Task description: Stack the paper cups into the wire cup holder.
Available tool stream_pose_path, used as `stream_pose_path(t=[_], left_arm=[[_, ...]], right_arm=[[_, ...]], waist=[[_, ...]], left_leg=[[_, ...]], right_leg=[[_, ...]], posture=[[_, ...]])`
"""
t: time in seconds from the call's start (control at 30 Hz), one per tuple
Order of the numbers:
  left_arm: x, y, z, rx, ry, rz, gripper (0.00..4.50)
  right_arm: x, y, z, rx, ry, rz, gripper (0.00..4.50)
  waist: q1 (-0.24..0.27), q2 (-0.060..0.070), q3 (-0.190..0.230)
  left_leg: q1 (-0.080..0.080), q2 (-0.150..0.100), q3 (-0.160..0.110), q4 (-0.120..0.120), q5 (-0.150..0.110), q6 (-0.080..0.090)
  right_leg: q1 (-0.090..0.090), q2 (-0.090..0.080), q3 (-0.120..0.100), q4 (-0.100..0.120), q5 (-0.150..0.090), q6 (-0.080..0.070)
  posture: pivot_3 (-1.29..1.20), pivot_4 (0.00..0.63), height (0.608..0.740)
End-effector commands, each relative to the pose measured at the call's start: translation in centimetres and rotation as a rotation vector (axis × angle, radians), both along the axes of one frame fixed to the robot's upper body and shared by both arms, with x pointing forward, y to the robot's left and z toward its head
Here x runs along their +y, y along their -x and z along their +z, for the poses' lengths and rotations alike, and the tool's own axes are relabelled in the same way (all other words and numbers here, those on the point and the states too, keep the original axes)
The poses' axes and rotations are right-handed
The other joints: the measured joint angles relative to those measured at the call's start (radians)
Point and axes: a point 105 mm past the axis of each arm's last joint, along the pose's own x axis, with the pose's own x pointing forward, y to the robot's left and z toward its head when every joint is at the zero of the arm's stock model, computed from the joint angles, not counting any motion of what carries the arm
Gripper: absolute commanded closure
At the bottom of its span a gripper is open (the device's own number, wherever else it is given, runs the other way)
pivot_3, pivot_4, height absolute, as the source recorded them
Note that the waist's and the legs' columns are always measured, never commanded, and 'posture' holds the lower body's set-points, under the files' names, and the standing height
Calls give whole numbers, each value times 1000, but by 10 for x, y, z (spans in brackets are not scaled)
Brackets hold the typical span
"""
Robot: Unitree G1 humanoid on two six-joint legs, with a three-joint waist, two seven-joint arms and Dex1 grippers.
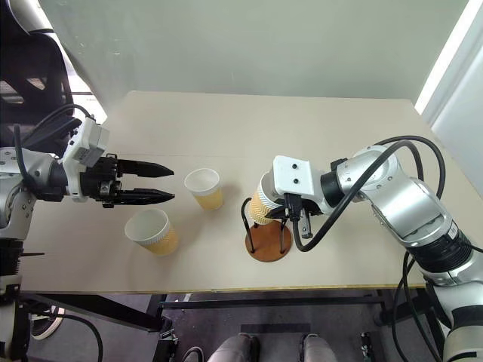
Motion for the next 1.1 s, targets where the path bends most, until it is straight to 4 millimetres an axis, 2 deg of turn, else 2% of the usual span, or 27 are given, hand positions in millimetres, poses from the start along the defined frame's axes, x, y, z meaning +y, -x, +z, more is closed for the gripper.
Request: stream_pose_path(t=[0.03, 0.3, 0.4, 0.57, 0.67, 0.77, 0.9, 0.97, 1.03, 1.1], left_arm=[[1, 5, 14, -57, 0, -3, 1442], [0, 4, 13, -59, 1, -3, 1442], [0, 4, 13, -59, 1, -3, 1442], [1, 4, 15, -62, -6, -5, 1442], [4, 2, 18, -73, -27, -6, 1442], [9, -1, 32, -111, -116, -33, 1442], [15, -4, 38, -129, -249, -44, 1442], [19, 2, 39, -117, -317, -57, 1442], [25, 18, 35, -72, -398, -81, 1442], [31, 33, 41, -52, -439, -85, 1442]], right_arm=[[3, 5, 0, -20, 6, 31, 4480], [8, 6, 0, -32, 6, 53, 4480], [8, 5, 1, -41, 7, 54, 3900], [6, 2, 7, -62, 0, 44, 2225], [0, -1, 13, -90, 7, 28, 2225], [-19, -2, 42, -165, -19, -22, 2225], [-44, -4, 62, -215, -46, -118, 2225], [-62, -7, 66, -238, -32, -192, 2225], [-81, -7, 66, -246, -4, -254, 2225], [-93, -4, 68, -244, 7, -287, 2225]], waist=[[0, 0, 0], [0, 0, 0], [0, 0, 0], [0, 0, 0], [0, 0, 0], [4, 0, 0], [5, 0, 0], [3, 0, 0], [2, -1, 0], [-4, -1, 1]], left_leg=[[0, 0, 0, 0, 0, 0], [0, 0, 0, 0, 0, 0], [0, 0, 0, 0, 0, 0], [0, 0, 0, 0, 0, 0], [0, 0, 0, 0, 0, -1], [-1, 0, 0, 0, 0, -2], [-2, -1, 0, 0, -1, -3], [-2, -1, 0, 0, -5, -8], [-3, 0, 0, -1, -6, -8], [-4, 0, -1, -1, -7, -8]], right_leg=[[0, 0, 0, 0, 0, 0], [0, 0, 0, 0, 0, 0], [0, 0, 0, 0, 0, 0], [0, 0, 0, 0, 0, 0], [0, 0, 0, 0, 0, 0], [0, 0, 0, 0, 0, 0], [-1, 0, 0, -2, 1, -1], [-1, 0, 1, -2, 0, -1], [-2, 0, 0, -2, 0, 0], [-3, 0, 0, -2, -1, 1]], posture=[[0, 150, 740], [0, 150, 740], [0, 150, 740], [0, 150, 740], [0, 150, 740], [0, 150, 740], [0, 150, 740], [0, 150, 740], [0, 150, 740], [0, 150, 740]])
